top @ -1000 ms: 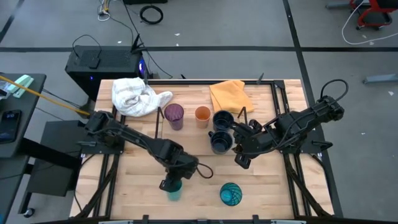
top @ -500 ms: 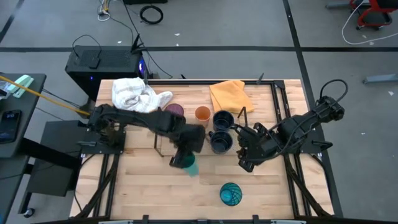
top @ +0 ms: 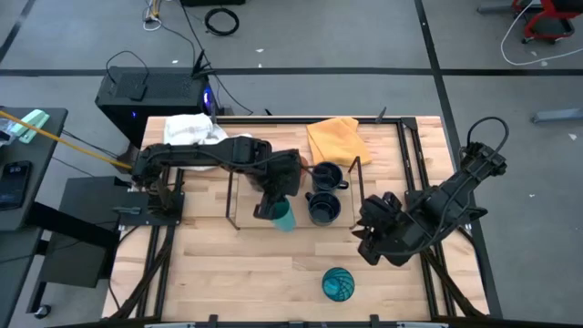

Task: Stack small to large cups/mugs on shelf
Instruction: Put the blue cup on the shelf

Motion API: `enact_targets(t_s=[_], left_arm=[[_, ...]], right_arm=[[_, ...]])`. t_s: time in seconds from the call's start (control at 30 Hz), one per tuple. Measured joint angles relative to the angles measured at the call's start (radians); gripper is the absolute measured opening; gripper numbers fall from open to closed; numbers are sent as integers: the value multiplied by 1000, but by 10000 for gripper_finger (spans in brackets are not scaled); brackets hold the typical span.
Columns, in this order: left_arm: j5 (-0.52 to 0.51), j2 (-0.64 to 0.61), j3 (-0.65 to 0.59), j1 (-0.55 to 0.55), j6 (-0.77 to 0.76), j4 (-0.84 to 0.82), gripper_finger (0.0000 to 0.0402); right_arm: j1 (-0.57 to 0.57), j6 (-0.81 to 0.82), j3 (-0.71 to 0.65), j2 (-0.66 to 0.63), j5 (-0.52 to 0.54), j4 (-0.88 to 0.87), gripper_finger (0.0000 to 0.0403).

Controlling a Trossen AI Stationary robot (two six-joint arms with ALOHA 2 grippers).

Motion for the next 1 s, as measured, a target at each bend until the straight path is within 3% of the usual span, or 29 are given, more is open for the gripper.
enact_targets(t_s=[0.47, 1.0], left_arm=[[-22, 23, 2, 67, 89, -42, 10], [-36, 92, 23, 65, 143, -71, 10]], right_arm=[[8, 27, 0, 0, 10, 0, 155], [-3, 38, -46, 0, 4, 19, 155]])
